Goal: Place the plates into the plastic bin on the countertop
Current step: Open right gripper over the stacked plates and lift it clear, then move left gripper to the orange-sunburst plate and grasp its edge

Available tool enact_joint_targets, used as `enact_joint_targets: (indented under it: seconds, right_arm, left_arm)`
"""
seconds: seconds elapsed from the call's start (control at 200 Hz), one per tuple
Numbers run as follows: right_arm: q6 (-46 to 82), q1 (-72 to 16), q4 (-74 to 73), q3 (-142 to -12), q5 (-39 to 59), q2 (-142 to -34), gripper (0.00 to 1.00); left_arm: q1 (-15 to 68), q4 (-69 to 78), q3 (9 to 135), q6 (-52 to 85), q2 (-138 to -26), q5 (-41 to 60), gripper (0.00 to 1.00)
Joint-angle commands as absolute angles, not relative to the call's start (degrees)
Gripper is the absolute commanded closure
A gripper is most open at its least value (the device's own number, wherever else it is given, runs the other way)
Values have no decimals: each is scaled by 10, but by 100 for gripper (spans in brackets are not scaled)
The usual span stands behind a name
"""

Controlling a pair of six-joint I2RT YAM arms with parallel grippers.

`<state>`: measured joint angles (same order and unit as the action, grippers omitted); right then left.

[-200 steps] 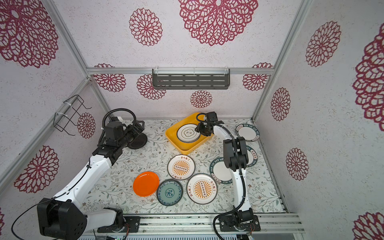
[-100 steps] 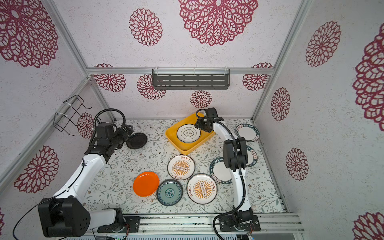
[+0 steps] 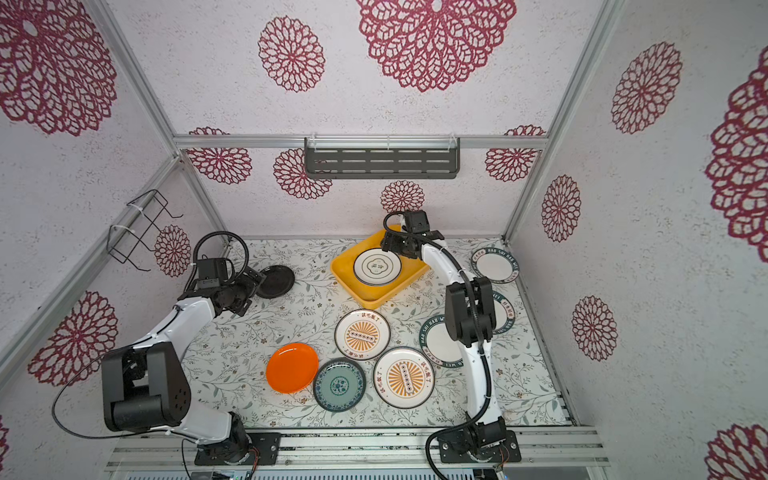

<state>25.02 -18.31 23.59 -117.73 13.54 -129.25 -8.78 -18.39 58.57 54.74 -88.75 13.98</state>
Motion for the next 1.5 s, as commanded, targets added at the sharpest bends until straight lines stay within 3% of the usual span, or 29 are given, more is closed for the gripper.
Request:
enact_joint_targets:
  seconds: [0.0, 0.055, 0.375, 0.635, 1.026, 1.496]
  right_arm:
    - [239, -192, 210, -1160, 113, -1218, 8]
    - [249, -193, 200, -1136, 105, -1201, 1]
    - [313, -195, 93, -911, 70, -1059, 1]
    - [336, -195, 80, -787, 18, -944, 1]
    - [349, -196, 109, -728, -42, -847, 1]
    - [327, -195, 142, -730, -71, -826, 1]
  left_arm:
    - [-84, -193, 608, 515, -906, 204, 3]
    - [-76, -185, 612, 499, -910, 227, 3]
    - [43, -251, 690, 325, -947, 330, 2]
    - [116, -313, 701, 234, -1003, 352, 1]
    - [163, -304, 677, 188, -1078, 389, 9]
    - [171, -294, 708, 181, -1164, 420, 18]
